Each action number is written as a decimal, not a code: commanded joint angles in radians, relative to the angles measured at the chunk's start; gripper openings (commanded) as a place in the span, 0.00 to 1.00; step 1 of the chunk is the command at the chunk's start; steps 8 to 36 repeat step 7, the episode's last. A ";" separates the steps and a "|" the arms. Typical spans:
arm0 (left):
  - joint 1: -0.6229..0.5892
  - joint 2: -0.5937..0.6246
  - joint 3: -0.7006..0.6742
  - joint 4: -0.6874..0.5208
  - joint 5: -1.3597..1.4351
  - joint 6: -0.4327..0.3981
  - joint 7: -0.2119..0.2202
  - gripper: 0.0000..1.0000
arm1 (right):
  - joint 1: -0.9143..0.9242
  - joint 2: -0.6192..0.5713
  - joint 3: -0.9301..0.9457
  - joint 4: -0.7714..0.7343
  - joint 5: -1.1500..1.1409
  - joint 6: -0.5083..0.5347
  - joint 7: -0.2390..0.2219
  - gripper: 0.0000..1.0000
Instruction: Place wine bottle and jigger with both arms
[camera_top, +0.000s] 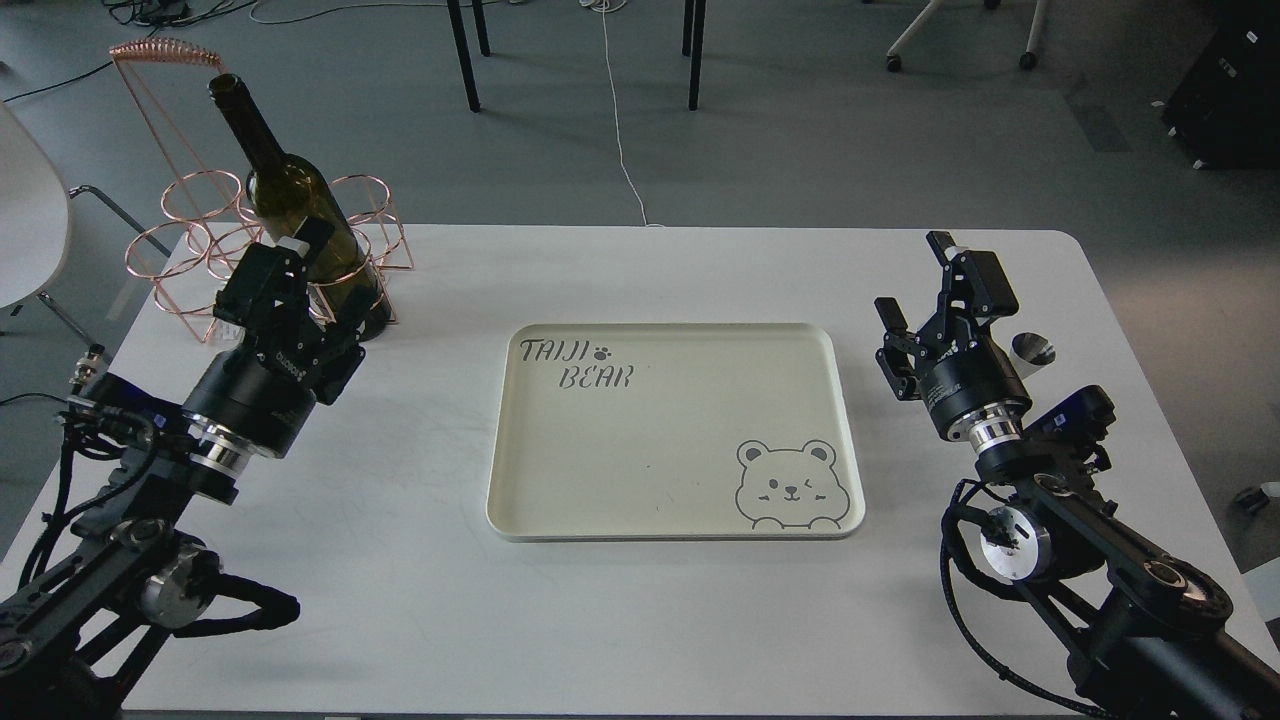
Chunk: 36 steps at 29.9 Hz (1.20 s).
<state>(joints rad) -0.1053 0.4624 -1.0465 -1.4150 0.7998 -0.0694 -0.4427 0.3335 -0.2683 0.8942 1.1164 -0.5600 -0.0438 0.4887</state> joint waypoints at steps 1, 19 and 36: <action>0.006 -0.094 -0.052 0.054 0.001 -0.003 0.022 1.00 | -0.014 0.008 -0.003 0.000 0.000 0.002 0.000 0.98; -0.007 -0.172 -0.096 0.103 0.004 -0.004 0.022 1.00 | -0.016 0.029 -0.014 0.011 0.002 0.002 0.000 0.98; -0.007 -0.172 -0.096 0.103 0.004 -0.004 0.022 1.00 | -0.016 0.029 -0.014 0.011 0.002 0.002 0.000 0.98</action>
